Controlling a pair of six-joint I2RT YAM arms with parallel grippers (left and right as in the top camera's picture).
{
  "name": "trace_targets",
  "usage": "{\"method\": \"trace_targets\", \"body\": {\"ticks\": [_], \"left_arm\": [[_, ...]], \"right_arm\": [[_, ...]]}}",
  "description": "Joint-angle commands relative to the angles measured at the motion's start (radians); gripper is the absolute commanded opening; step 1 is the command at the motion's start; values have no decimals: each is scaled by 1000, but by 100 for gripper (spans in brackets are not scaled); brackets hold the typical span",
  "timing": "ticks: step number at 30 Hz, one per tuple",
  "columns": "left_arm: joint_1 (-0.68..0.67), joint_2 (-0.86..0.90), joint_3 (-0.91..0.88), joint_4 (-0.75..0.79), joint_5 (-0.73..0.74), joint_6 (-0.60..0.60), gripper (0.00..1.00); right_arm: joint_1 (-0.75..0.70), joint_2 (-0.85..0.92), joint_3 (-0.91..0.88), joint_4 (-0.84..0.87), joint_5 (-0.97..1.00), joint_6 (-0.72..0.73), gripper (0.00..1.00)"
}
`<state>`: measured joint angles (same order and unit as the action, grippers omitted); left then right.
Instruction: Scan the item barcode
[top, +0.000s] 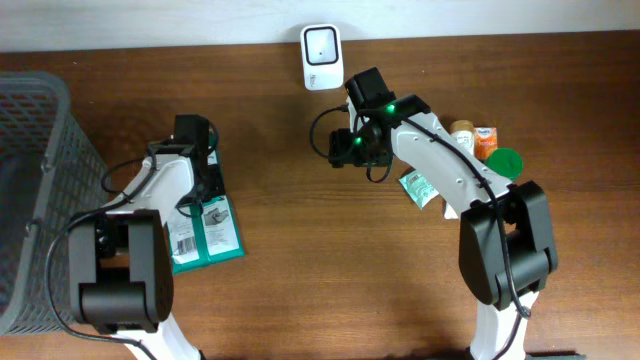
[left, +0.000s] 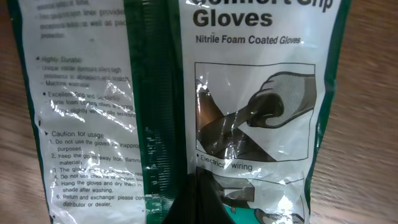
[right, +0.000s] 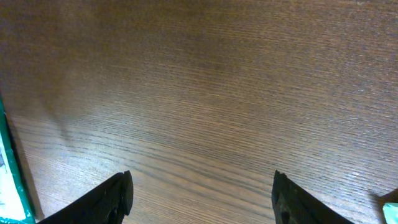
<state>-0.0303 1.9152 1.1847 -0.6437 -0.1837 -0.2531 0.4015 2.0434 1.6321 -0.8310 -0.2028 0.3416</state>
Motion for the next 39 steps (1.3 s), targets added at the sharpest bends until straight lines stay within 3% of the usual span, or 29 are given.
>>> {"method": "trace_targets", "body": {"ticks": [1, 10, 15, 19, 24, 33, 39], "left_arm": [[-45, -19, -42, 3, 172, 16, 0], [-196, -19, 15, 115, 364, 19, 0], [-193, -41, 206, 17, 330, 19, 0], [-117, -87, 415, -115, 195, 19, 1], [14, -114, 561, -181, 150, 20, 22], [82, -98, 563, -193, 150, 20, 33], [81, -98, 562, -213, 150, 20, 39]], "right_arm": [[-2, 11, -5, -6, 5, 7, 69], [-5, 11, -5, -18, 5, 7, 71], [-5, 11, -5, -18, 4, 8, 71], [-2, 11, -5, -2, -55, 7, 71], [44, 11, -5, 99, -196, 8, 71], [307, 79, -5, 390, -205, -24, 71], [390, 141, -5, 365, -210, -101, 71]]}}
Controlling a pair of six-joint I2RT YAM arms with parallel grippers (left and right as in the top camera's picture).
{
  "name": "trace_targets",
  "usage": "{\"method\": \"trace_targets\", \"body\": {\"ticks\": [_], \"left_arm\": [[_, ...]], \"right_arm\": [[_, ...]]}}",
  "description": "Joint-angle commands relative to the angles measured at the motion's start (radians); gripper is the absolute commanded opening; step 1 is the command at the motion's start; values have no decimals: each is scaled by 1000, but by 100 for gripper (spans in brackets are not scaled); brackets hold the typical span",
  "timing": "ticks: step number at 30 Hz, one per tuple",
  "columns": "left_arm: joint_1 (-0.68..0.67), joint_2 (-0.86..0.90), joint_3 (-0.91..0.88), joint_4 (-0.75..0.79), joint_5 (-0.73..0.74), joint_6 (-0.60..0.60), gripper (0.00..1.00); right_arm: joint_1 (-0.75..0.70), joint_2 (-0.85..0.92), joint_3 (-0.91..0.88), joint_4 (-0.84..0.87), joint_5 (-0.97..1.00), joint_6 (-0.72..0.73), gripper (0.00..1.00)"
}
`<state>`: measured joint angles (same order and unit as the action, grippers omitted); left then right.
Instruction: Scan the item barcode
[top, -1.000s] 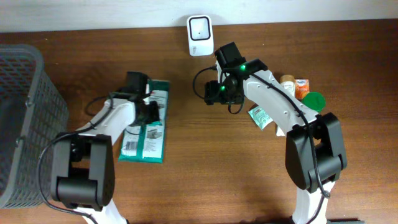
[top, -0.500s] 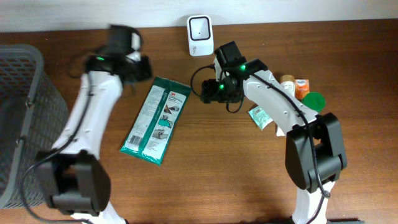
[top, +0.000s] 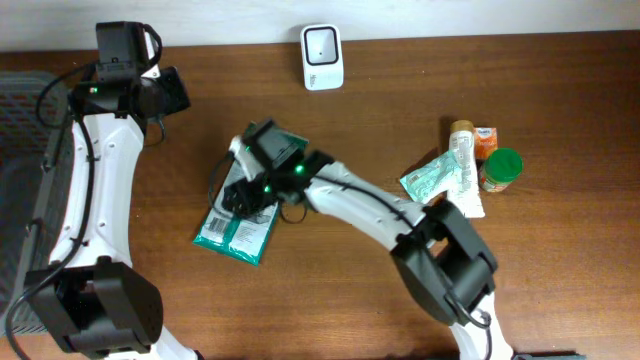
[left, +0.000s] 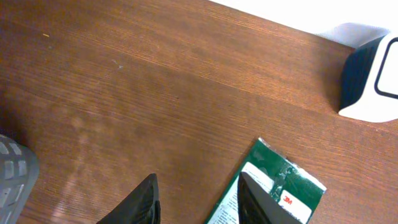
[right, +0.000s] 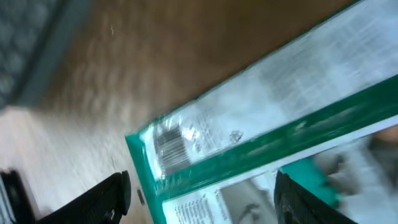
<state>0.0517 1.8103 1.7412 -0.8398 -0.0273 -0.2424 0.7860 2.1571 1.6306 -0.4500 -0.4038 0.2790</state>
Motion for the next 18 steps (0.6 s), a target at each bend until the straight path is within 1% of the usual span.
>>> {"method": "trace_targets", "body": {"ticks": [1, 6, 10, 11, 13, 15, 18], "left_arm": [[-1, 7, 0, -19, -7, 9, 39], [-1, 10, -44, -7, -7, 9, 40], [-1, 20, -59, -9, -7, 9, 33], [-1, 25, -59, -13, -6, 9, 32], [-2, 29, -59, -22, -6, 9, 32], [-5, 31, -59, -27, -2, 9, 32], [-16, 40, -59, -39, -3, 9, 32]], "right_arm": [[6, 38, -3, -23, -10, -35, 71], [-2, 77, -3, -36, -32, 21, 71], [-34, 90, -3, -80, -30, 95, 70], [-50, 97, -3, -116, -18, 150, 69], [-68, 112, -3, -166, 23, 218, 69], [-83, 124, -3, -183, 22, 223, 69], [-120, 124, -3, -220, 39, 228, 61]]}}
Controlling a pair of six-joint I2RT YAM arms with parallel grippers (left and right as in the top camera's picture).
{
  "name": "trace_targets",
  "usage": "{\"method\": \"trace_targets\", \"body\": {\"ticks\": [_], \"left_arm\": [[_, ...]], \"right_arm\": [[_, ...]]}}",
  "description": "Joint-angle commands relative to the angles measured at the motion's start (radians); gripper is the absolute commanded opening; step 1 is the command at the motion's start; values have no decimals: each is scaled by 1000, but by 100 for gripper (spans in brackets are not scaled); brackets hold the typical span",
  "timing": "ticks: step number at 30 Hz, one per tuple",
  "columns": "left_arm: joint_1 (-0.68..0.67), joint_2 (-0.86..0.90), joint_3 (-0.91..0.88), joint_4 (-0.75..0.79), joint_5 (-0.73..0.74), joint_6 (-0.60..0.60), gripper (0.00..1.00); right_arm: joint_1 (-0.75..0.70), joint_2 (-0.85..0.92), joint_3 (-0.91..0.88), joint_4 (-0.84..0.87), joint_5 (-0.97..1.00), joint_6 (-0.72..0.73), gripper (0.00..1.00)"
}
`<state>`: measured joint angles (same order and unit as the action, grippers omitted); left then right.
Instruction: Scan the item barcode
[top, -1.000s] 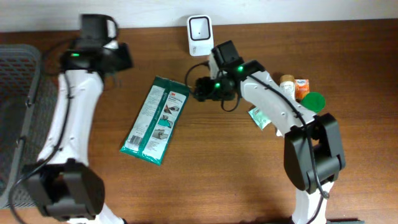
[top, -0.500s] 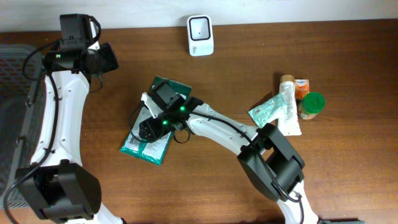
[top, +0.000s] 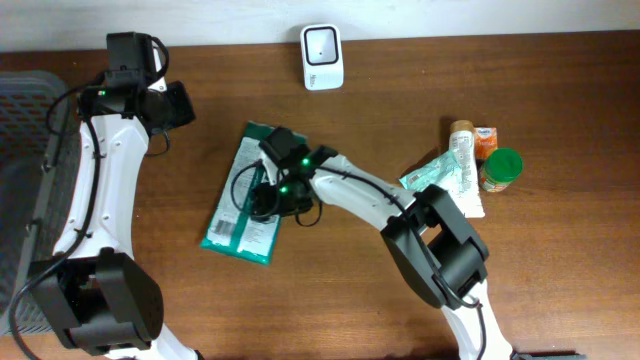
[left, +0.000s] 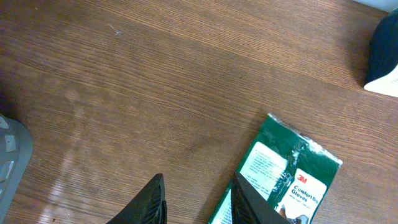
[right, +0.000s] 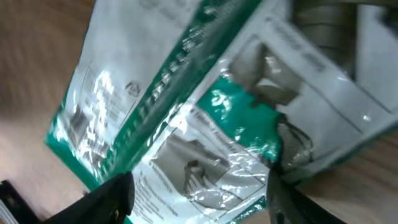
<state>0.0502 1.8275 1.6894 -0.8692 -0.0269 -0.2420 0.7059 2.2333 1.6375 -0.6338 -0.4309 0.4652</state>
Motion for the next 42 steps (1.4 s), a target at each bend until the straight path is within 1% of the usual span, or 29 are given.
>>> {"method": "trace_targets", "body": {"ticks": [1, 5, 8, 10, 13, 16, 20, 22, 26, 28, 30, 32, 37, 42], "left_arm": [[-21, 24, -7, -17, -3, 9, 32], [-51, 51, -7, -70, -3, 13, 31], [-68, 93, -7, -119, -3, 13, 27], [-75, 122, -7, -141, 13, 12, 25], [-85, 173, -7, -164, 114, 12, 19], [-97, 218, -7, -200, 220, 12, 10], [-131, 274, -33, -196, 253, 12, 0], [-145, 305, -44, -195, 259, 12, 0], [-148, 342, -84, -164, 328, 13, 0], [-148, 359, -87, -161, 327, 13, 0], [-148, 376, -88, -159, 327, 13, 0], [-148, 382, -88, -155, 326, 13, 0], [-148, 383, -89, -146, 261, 13, 0], [-148, 383, -134, -113, 254, 13, 0]], "right_arm": [[-49, 47, -10, -45, 66, 42, 60], [-93, 47, -10, -80, 82, 41, 60], [-119, 45, -8, -85, 63, 23, 61], [-132, 28, 15, -90, 20, -55, 69], [-156, -30, 60, -123, 23, -70, 72], [-201, -66, 72, -146, 22, -68, 73], [-265, -66, 63, -172, 18, -68, 73], [-277, -65, 61, -175, 19, -68, 73], [-276, -47, 61, -172, 18, -68, 72], [-275, -23, 61, -171, 6, -69, 71], [-275, 0, 61, -167, -16, -77, 67], [-275, 10, 61, -164, -37, -99, 66], [-275, 18, 61, -162, -91, -148, 66], [-275, 80, 60, -129, -234, -170, 66]]}}
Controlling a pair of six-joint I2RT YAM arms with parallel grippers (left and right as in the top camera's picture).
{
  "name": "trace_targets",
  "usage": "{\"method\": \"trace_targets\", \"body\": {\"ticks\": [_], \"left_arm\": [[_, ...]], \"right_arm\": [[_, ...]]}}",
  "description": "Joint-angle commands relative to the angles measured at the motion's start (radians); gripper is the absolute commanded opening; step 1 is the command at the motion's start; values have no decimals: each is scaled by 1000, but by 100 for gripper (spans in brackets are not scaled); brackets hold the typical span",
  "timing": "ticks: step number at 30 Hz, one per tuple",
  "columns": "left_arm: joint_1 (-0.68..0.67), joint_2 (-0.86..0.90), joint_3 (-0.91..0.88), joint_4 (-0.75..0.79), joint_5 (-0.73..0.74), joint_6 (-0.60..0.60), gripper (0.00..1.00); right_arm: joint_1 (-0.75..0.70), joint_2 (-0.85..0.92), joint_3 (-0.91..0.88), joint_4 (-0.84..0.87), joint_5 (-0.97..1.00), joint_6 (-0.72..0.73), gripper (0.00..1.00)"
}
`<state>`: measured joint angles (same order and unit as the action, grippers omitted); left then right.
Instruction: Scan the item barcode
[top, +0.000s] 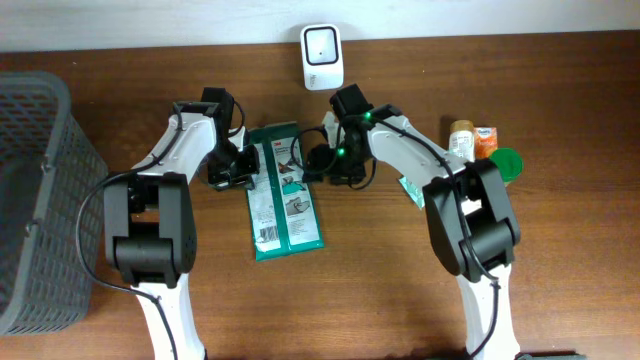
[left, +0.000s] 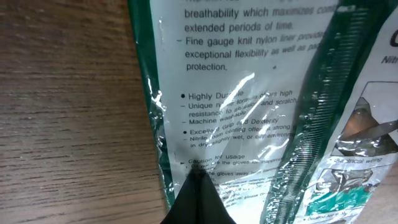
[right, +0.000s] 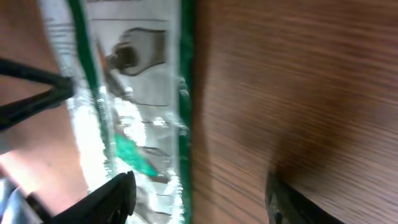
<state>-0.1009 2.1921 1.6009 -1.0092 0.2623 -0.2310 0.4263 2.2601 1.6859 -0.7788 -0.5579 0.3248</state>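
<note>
The glove packet (top: 285, 195), green and white with printed text, lies flat on the brown table, its long side running front to back. The white scanner (top: 322, 43) stands at the back edge, behind the packet. My left gripper (top: 238, 168) is at the packet's left edge. In the left wrist view its fingers (left: 199, 196) meet in a dark point, shut on the packet (left: 249, 106). My right gripper (top: 322, 160) is at the packet's upper right edge. It stands open (right: 199, 199), the packet's green border (right: 185, 124) between its fingers.
A grey mesh basket (top: 30, 190) fills the left side. At the right lie a cream tube (top: 462, 140), an orange box (top: 486, 142), a green-lidded can (top: 504, 163) and a green-white sachet (top: 415, 187).
The left gripper was open at the back left, away from the packet; it is now shut on the packet's left edge. The packet has turned straighter and lies nearer the scanner. The right gripper has moved from over the packet to its right edge.
First the left gripper was shut on the packet at the table's left while the right gripper hung open near the scanner. Then the left was open and far back left, with the right open over the tilted packet. Now both grippers flank the packet in mid-table.
</note>
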Motion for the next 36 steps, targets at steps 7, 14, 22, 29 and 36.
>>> {"method": "trace_targets", "body": {"ticks": [7, 14, 22, 29, 36], "left_arm": [[4, 18, -106, 78, -42, 2, 0], [3, 18, -112, 91, -42, 2, 0], [3, 18, -112, 96, -42, 2, 0], [3, 18, -112, 101, -42, 2, 0], [10, 18, -102, 114, -87, 2, 0]], "right_arm": [[26, 127, 12, 99, -256, -29, 66], [58, 152, 12, 237, -357, -3, 66], [44, 151, 12, 411, -471, 15, 65], [-9, 151, 12, 288, -425, -68, 40], [-8, 151, 12, 285, -426, -93, 4]]}}
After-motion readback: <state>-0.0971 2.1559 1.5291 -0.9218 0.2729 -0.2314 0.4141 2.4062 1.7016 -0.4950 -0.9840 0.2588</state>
